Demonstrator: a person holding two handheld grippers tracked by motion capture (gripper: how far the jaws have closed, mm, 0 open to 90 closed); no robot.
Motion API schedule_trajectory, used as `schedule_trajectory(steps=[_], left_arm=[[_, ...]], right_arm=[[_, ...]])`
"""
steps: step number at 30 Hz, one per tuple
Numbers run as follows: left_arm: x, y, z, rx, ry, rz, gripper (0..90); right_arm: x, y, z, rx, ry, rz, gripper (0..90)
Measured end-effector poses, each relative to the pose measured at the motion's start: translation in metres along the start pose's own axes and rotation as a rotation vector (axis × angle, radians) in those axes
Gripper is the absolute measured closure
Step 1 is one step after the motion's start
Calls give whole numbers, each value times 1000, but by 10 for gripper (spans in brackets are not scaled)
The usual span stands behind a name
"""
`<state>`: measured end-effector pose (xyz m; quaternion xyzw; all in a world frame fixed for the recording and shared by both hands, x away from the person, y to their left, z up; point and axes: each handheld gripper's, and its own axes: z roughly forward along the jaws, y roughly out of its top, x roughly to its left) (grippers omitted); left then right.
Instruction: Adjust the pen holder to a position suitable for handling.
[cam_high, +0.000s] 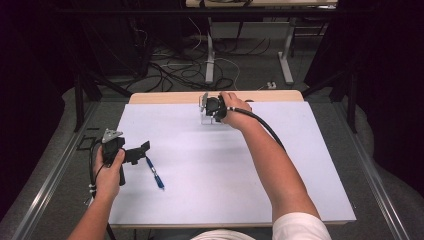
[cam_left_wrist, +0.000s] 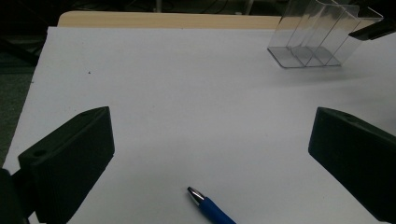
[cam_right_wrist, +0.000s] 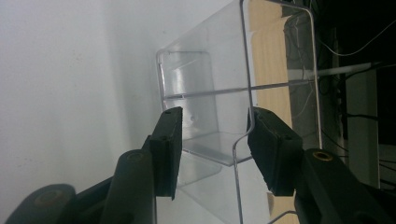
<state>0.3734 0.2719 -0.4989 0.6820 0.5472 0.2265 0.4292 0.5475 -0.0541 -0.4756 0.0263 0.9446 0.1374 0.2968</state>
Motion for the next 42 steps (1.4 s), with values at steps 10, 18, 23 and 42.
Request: schedule_trajectory(steps=[10,18,23,42], left_arm=[[1,0,0,-1,0,-1,2],[1,0,0,0,1,0,2],[1,0,0,0,3,0,2],[1,0,0,2,6,-4,2]], right_arm=[[2,2,-1,0,2,4,628],[2,4,-9,39,28,8,820],[3,5,-9,20,35,8,850],[11,7,-22,22,57,-44,874]])
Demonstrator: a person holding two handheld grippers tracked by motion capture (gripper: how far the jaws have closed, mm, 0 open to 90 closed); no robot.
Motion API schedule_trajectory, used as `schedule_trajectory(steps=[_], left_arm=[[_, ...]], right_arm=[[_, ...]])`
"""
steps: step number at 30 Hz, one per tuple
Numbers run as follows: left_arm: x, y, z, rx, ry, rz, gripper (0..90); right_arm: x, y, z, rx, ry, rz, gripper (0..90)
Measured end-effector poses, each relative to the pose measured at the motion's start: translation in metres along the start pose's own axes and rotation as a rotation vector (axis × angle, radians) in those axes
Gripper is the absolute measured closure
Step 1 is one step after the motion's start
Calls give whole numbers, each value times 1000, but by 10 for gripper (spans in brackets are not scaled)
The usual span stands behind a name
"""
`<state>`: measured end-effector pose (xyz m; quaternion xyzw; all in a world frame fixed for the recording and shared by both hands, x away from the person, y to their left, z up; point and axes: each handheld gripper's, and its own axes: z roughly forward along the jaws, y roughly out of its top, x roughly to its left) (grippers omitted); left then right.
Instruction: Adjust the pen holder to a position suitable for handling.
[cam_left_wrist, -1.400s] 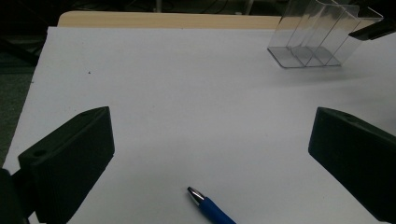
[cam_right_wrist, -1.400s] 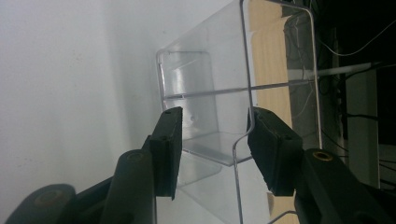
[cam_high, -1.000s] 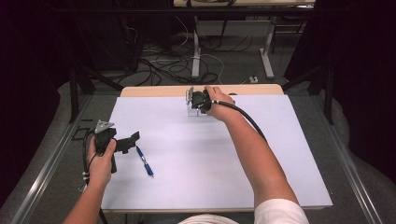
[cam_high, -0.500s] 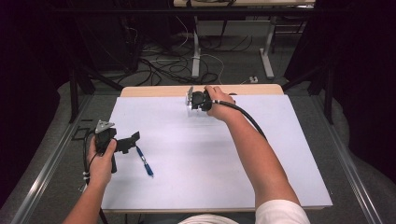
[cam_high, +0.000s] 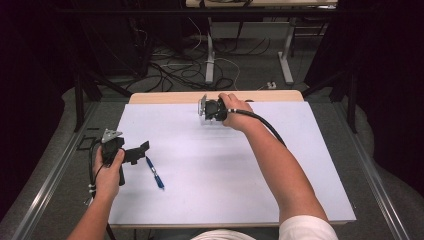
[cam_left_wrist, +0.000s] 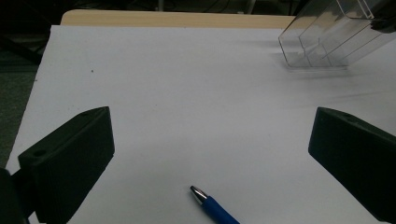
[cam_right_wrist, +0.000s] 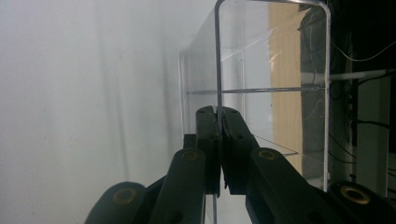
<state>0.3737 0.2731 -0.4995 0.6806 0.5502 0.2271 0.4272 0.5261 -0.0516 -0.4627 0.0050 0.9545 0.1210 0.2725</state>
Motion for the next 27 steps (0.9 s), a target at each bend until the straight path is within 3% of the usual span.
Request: schedule_trajectory(steps=[4,7,14,27], left_arm=[[0,0,-1,-1,3,-1,2],[0,1,-1,-1,5,-1,2],[0,1,-2,-4,7,1,2],[1,0,-3,-2,13,-1,2]], right_arm=[[3,-1,-8,9,-13,-17,873],[6,-2,-14,-15,-19,-33,873],[19,2,-35,-19,-5,-57,873],[48,13,-59,-27,60,-69,874]])
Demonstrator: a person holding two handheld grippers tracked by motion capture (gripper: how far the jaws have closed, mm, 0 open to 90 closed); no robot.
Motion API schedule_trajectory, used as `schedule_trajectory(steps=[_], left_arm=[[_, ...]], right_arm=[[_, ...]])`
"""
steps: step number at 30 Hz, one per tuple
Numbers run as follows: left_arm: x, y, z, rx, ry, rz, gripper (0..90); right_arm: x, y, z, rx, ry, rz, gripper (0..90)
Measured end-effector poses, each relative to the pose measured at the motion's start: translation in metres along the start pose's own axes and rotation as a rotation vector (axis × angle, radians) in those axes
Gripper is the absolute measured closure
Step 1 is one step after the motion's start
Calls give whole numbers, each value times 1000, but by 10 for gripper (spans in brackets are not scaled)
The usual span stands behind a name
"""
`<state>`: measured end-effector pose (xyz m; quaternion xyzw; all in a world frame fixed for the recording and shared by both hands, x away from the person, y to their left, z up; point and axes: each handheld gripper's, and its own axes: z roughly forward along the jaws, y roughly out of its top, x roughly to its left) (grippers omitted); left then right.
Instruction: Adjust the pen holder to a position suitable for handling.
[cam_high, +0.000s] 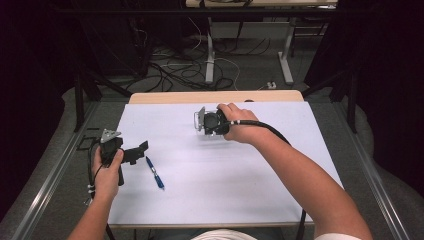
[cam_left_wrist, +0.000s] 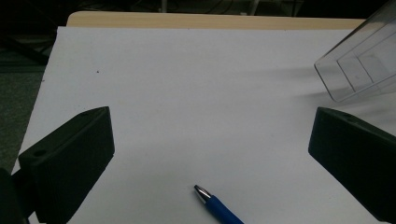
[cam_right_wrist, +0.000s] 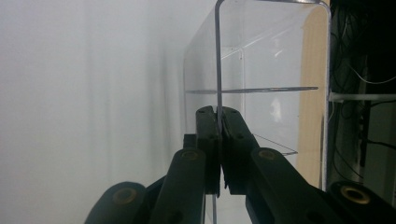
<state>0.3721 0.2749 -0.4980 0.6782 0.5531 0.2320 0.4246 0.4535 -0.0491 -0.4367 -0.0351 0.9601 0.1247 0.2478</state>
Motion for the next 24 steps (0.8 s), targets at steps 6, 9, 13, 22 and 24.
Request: schedule_trajectory(steps=[6,9,13,22,24], left_arm=[[0,0,0,6,3,4,2],[-1,0,1,3,2,4,2],[0,0,1,2,3,7,2],[-2,-1,2,6,3,7,2],[-2,-1,2,5,3,9,2]], right_arm=[[11,0,-3,-1,37,27,874],[16,0,-4,14,53,39,873],[21,-1,-4,15,72,52,874],[27,-2,-3,18,105,63,873],[29,-3,-3,26,110,74,873]])
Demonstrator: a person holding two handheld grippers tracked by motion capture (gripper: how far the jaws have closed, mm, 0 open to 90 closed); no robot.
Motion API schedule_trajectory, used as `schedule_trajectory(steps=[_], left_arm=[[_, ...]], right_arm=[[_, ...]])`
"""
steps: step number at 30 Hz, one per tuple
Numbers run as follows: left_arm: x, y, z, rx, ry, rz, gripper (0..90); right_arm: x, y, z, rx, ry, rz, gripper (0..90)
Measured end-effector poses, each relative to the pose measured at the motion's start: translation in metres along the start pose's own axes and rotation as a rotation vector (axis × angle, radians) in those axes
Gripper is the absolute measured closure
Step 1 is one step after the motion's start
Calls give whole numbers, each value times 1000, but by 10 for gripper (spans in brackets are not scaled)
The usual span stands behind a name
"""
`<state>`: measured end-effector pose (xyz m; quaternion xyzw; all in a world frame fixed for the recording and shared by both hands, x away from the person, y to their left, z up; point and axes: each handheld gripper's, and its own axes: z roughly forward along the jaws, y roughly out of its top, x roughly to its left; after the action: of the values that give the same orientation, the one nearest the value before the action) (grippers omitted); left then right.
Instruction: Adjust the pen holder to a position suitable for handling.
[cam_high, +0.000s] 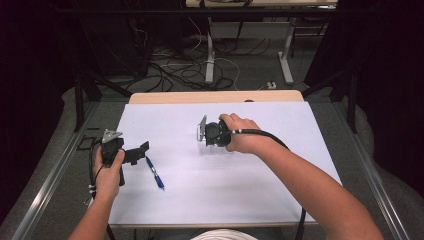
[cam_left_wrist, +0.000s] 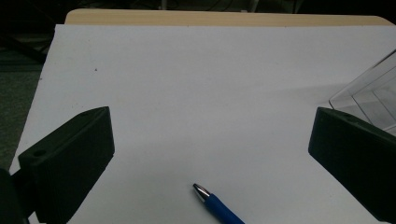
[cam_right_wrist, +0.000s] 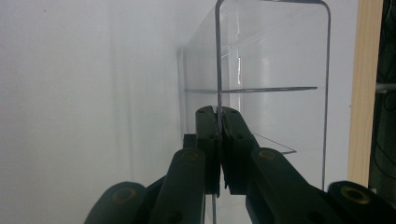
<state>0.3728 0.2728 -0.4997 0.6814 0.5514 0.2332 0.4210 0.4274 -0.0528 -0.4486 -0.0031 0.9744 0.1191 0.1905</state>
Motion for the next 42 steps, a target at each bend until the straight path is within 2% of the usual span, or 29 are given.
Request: schedule_trajectory(steps=[9,13,14,16,18,28,29,35,37,38,42], left_arm=[[-1,0,1,3,0,1,2],[-1,0,1,3,2,2,2],[-1,0,1,3,2,2,2],[-1,0,0,3,2,3,2],[-1,0,0,3,2,3,2],[-1,0,0,4,0,4,2],[-1,0,0,5,1,4,2],[0,0,0,5,-1,0,2],[0,0,0,4,-1,-7,2],[0,0,-1,2,-2,-8,2],[1,1,-1,4,-18,-35,2]], right_arm=[[-2,-2,6,0,6,9,866],[-5,-4,7,-11,-1,37,857],[-6,-5,9,-29,-8,44,854],[-8,-5,8,-17,-2,49,852],[-11,-6,10,-32,6,74,847],[-11,-8,10,-42,6,96,832],[-11,-9,10,-46,-6,104,790],[-11,-13,10,-59,-23,119,690],[-11,-16,7,-87,-46,135,618],[-11,-16,7,-87,-46,135,618],[-10,-22,-1,-112,-87,172,502]])
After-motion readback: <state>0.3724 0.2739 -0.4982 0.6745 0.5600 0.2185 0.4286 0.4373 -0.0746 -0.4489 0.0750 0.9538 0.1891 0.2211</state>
